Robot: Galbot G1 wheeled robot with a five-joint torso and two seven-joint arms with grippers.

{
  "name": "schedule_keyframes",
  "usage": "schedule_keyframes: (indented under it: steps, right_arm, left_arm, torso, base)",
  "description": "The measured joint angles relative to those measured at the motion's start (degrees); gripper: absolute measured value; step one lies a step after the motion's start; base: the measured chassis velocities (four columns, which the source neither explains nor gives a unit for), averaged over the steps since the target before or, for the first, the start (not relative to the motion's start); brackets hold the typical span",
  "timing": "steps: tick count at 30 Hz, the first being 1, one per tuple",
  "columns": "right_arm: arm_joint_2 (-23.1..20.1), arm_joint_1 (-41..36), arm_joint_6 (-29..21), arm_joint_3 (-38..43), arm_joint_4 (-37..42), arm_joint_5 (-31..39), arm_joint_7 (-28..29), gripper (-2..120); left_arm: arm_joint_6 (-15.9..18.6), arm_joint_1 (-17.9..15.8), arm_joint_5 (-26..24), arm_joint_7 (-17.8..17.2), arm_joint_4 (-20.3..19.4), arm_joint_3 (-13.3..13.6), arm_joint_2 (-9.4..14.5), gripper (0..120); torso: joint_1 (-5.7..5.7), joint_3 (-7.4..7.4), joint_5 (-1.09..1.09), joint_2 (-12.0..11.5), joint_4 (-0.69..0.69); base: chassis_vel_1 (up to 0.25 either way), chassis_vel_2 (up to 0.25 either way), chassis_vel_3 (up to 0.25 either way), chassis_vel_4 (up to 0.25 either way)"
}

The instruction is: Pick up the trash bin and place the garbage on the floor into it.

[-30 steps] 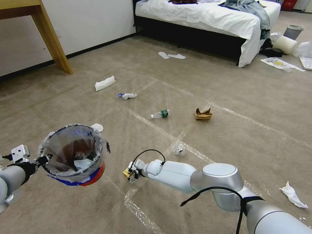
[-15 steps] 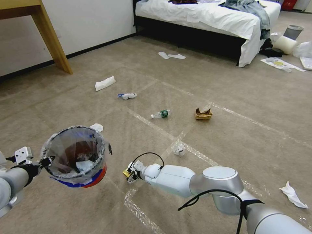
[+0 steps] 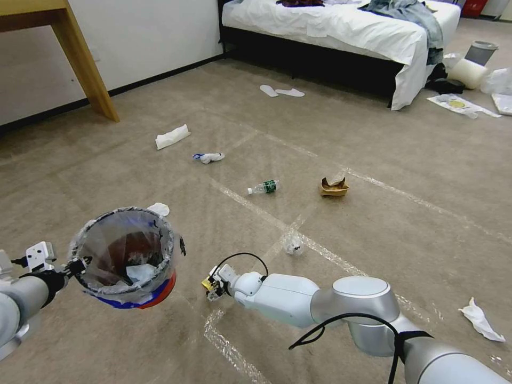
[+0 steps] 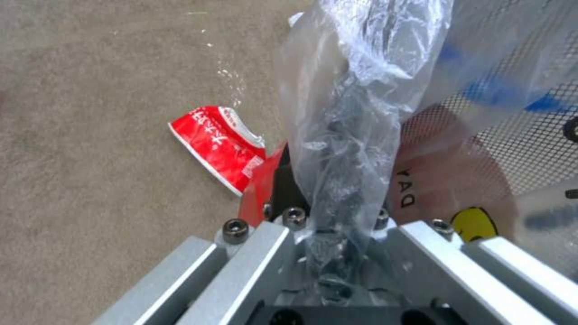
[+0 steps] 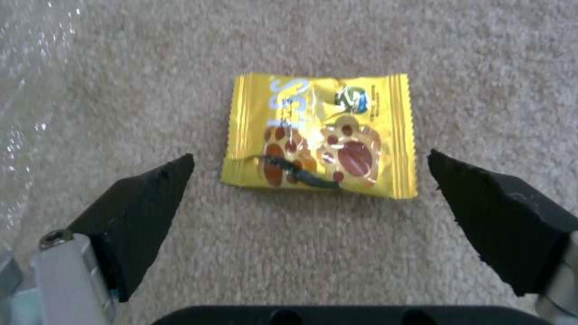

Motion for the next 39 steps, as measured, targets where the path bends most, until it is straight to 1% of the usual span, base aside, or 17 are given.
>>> schedule_keyframes:
  steps: [3,5,8,10,11,13,14,15,17,19,20,22,23,25,26,28,39]
  right_arm:
    - [0.00,0.15,-0.07,0.13,0.23,0.25,-0.03,92]
    - [0.00,0.18,-0.22,0.37,0.50,1.17,0.41,80]
    - [0.00,0.18,-0.33,0.45,0.56,1.47,0.61,75]
    - [0.00,0.19,-0.58,0.37,0.60,1.47,0.82,63]
    - [0.00,0.19,-0.58,0.37,0.60,1.47,0.82,63]
    - [0.00,0.08,-0.70,0.19,0.59,1.11,1.18,51]
    - [0.00,0.08,-0.70,0.19,0.59,1.11,1.18,51]
    - [0.00,-0.06,-0.76,0.17,0.43,0.51,1.49,44]
    - [0.00,-0.16,-0.83,0.17,0.29,0.24,1.67,42]
    - [0.03,-0.60,-1.26,0.29,0.12,-0.12,2.55,30]
    - [0.03,-0.60,-1.26,0.29,0.12,-0.12,2.55,30]
    - [0.06,-0.99,-1.37,0.41,0.01,-0.22,2.98,18]
    - [0.06,-0.99,-1.37,0.41,0.01,-0.22,2.98,18]
    - [0.05,-1.12,-1.37,0.50,-0.07,-0.17,3.07,7]
    - [0.05,-1.12,-1.37,0.50,-0.07,-0.17,3.07,7]
    - [0.02,-1.11,-1.23,0.83,-0.10,0.02,2.94,0]
    - [-0.02,-0.08,0.47,3.51,0.39,0.57,1.83,0]
  left_arm:
    - [-0.01,0.11,0.09,-0.01,-0.05,0.07,0.00,1]
    - [-0.01,0.22,0.17,-0.13,-0.37,0.14,-0.01,1]
    - [-0.03,0.29,0.17,-0.17,-0.58,0.13,0.03,1]
    - [-0.04,0.53,0.16,-0.22,-0.87,-0.11,0.16,1]
    - [-0.04,0.53,0.16,-0.22,-0.87,-0.11,0.16,1]
    - [-0.07,0.78,0.23,-0.24,-1.00,-0.32,0.14,1]
    - [-0.07,0.78,0.23,-0.24,-1.00,-0.32,0.14,1]
    - [-0.10,0.86,0.41,-0.24,-1.01,-0.32,0.02,1]
    - [-0.11,0.89,0.56,-0.23,-1.01,-0.32,-0.05,1]
    - [-0.18,0.91,0.85,-0.23,-1.01,-0.26,-0.14,1]
    - [-0.18,0.91,0.85,-0.23,-1.01,-0.26,-0.14,1]
    - [-0.24,0.88,0.88,-0.24,-0.97,-0.25,0.01,1]
    - [-0.24,0.88,0.88,-0.24,-0.97,-0.25,0.01,1]
    - [-0.30,0.82,0.93,-0.25,-0.81,-0.25,0.24,1]
    - [-0.30,0.82,0.93,-0.25,-0.81,-0.25,0.24,1]
    - [-0.31,0.77,0.96,-0.25,-0.78,-0.25,0.34,1]
    - [-0.39,0.32,0.80,-0.50,-0.42,0.37,1.00,1]
  torso:
    - [0.00,0.00,0.00,0.00,0.00]
    - [0.00,0.00,0.00,0.00,0.01]
    - [0.00,0.00,0.00,0.00,0.00]
    - [0.00,0.00,0.00,0.00,0.00]
    - [0.00,0.00,0.00,0.00,0.00]
    - [0.00,0.00,0.00,0.00,0.00]
    - [0.00,0.00,0.00,0.00,0.00]
    - [0.00,0.00,0.00,0.00,0.01]
    - [0.00,0.00,0.00,0.00,0.00]
    - [0.00,0.00,0.01,0.00,0.01]
    - [0.00,0.00,0.01,0.00,0.01]
    - [0.00,-0.01,0.01,0.00,0.02]
    - [0.00,-0.01,0.01,0.00,0.02]
    - [0.00,0.00,0.01,0.01,0.01]
    - [0.00,0.00,0.01,0.01,0.01]
    - [0.00,0.00,0.00,0.01,0.01]
    - [0.00,0.01,-0.02,0.00,0.00]
  base:
    - [0.000,0.000,0.000,0.000]
    - [0.000,0.000,0.000,0.000]
    - [0.000,0.000,0.000,0.000]
    - [0.000,0.000,0.000,0.000]
    - [0.000,0.000,0.000,0.000]
    - [0.000,0.000,0.000,0.000]
    - [0.000,0.000,0.000,0.000]
    - [0.000,0.000,0.000,0.000]
    - [0.000,0.000,0.000,0.000]
    - [0.000,0.000,0.000,0.000]
    - [0.000,0.000,0.000,0.000]
    - [0.000,0.000,0.000,0.000]
    - [0.000,0.000,0.000,0.000]
    - [0.000,0.000,0.000,0.000]
    - [0.000,0.000,0.000,0.000]
    - [0.000,0.000,0.000,0.000]
    - [0.000,0.000,0.000,0.000]
